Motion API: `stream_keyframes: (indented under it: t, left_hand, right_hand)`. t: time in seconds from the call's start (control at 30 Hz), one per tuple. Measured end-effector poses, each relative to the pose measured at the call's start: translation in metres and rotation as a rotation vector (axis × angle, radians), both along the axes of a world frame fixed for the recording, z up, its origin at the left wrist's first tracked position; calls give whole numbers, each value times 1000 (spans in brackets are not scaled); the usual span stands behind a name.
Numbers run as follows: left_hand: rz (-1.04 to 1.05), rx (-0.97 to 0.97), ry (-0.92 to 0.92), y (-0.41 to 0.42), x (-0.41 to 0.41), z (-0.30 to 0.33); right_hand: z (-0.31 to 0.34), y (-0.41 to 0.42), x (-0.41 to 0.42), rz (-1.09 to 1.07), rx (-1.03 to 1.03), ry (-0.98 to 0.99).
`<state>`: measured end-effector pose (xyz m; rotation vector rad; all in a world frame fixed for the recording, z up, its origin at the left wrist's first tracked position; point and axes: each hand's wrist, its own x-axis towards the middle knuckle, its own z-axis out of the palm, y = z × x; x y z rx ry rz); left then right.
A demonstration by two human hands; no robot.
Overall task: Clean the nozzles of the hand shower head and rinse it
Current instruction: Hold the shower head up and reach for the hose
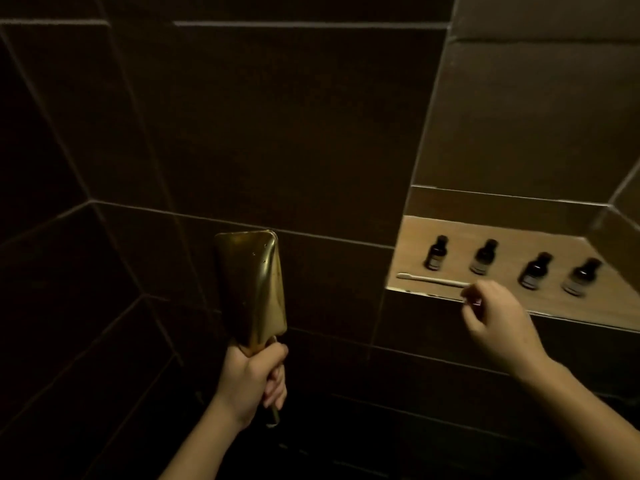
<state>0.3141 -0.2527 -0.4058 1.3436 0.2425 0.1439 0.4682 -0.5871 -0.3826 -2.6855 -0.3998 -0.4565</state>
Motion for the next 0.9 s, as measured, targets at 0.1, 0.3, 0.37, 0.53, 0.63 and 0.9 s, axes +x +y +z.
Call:
stream_keyframes:
  t: [0.1,0.3,0.37,0.53,0.63,0.9]
  left_hand:
    - [-75,-13,27,-12,18,-2]
    - [-193,20,93,-27,44,-6]
    - [-198,29,141,-29,47,-7]
    - [-190,46,220,-20,38,-8]
    - [-113,79,265,-11,29,-9]
    - [-131,307,435,33,6,-1]
  right_hand:
    - [1,-14,21,-28,-122,2]
    - [7,-5,49,14,-335,98]
    - [5,2,55,0,-358,163]
    - [-5,18,61,-51,-230,212]
    - [-9,28,54,-52,-243,167]
    - [-7,79,-41,-16,286,340]
